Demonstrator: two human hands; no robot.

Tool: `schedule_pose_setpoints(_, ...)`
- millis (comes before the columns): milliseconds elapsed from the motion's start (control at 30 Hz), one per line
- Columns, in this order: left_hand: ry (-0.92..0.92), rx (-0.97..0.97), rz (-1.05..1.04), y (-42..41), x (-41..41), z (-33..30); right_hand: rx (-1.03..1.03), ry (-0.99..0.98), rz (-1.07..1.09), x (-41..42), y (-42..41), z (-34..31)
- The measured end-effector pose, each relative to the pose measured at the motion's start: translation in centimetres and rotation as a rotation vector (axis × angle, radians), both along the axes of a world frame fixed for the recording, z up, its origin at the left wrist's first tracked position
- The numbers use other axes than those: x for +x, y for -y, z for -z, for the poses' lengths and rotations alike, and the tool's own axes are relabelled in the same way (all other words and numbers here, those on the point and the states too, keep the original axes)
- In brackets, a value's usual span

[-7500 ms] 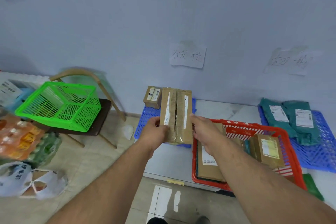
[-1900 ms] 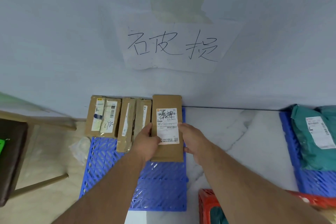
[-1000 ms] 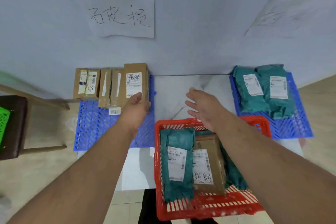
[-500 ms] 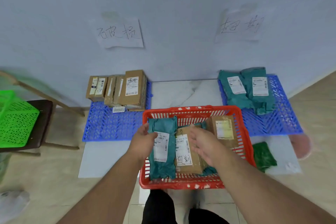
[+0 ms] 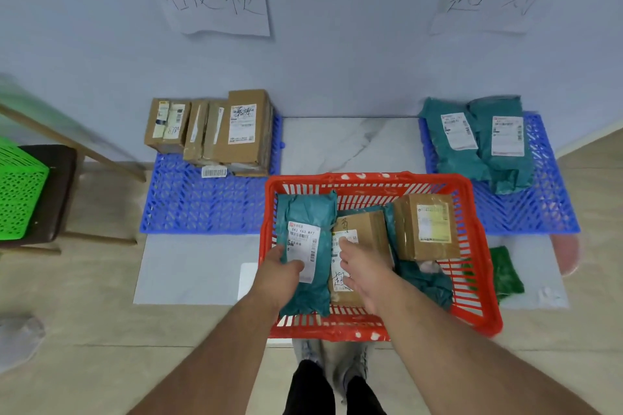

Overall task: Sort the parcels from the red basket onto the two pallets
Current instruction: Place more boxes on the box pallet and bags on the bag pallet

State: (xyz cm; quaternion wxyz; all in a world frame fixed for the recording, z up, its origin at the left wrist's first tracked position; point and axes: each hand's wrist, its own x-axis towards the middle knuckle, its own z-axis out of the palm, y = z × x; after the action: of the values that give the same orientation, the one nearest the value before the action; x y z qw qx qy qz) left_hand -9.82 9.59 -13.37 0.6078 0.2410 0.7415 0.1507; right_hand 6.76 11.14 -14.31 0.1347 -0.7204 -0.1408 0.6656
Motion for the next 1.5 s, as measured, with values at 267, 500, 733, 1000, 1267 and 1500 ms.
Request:
schedule_pose_setpoints(267,-0.027,-0.01,0.034,-1.1,0.4,3.5,-0.005,-0.024,0.014,-2.2,-1.2,4.1)
schedule_pose_setpoints(500,0.029,-0.023,-0.031,-2.0,0.6,4.8,0.045,0.011,-0.079,-2.8,-1.0,5.5)
schedule_pose_setpoints(733,0.083,-0.123,-0.002,-2.2,0.3,5.1,0.098,0.146,-0.082,-1.9,-1.1,4.8)
schedule_pose_setpoints(1000,0.143,-0.054,-0.068,-2.1,0.8,1.8,0.083,0.044,0.077,-0.3,-0.9,2.6)
schedule_pose_setpoints(1267,0.239,0.1,-0.117,-2.2,1.5,-5.1,0.25,0.079,0.098,0.7,-1.4,-4.5)
schedule_pose_setpoints(1500,0.308,0.19,0.008,-2.9,4.1,-10.8,0.352,0.131,0.156,4.5,-0.6,-9.7)
